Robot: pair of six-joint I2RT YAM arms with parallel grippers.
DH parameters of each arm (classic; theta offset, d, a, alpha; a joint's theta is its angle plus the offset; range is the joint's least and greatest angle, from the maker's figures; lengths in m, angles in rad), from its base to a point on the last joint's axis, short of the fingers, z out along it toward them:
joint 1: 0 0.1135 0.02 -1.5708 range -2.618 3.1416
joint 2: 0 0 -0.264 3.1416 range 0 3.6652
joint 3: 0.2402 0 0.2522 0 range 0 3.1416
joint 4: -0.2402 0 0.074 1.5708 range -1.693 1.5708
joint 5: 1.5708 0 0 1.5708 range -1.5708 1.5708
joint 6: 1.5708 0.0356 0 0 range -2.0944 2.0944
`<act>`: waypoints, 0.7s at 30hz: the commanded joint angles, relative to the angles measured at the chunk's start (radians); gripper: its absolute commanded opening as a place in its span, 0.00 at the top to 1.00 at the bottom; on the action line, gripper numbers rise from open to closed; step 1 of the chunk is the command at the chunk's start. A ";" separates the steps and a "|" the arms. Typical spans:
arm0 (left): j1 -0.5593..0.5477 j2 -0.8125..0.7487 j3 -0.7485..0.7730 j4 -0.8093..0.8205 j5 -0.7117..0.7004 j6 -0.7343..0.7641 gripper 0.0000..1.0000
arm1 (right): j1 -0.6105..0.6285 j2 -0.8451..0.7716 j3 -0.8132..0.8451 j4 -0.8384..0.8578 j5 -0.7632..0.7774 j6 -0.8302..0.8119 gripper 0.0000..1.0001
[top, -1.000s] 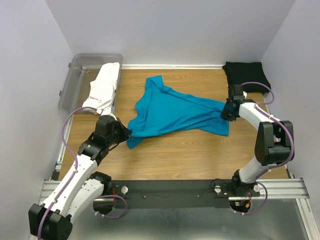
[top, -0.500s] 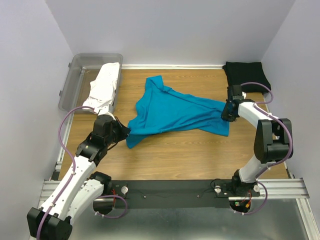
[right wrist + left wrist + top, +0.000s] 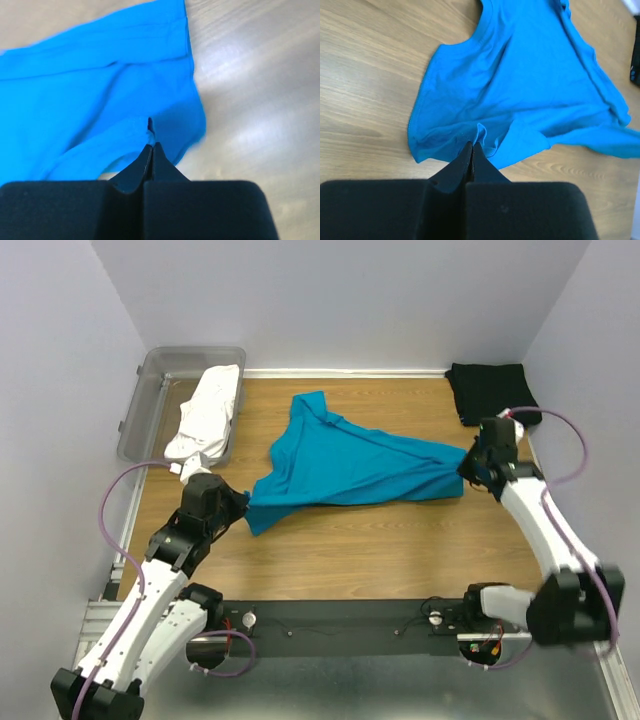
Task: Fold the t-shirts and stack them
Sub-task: Flatten the tshirt out
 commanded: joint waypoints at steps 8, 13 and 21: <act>0.005 -0.023 0.080 0.010 -0.136 -0.036 1.00 | -0.004 -0.735 -0.293 -0.126 -0.029 0.313 0.99; 0.005 0.003 0.159 0.094 -0.211 0.053 1.00 | -0.005 -0.844 -0.229 -0.125 0.132 0.264 0.99; 0.005 0.145 0.526 0.246 -0.345 0.339 1.00 | -0.005 -0.573 0.150 -0.106 0.220 0.010 0.99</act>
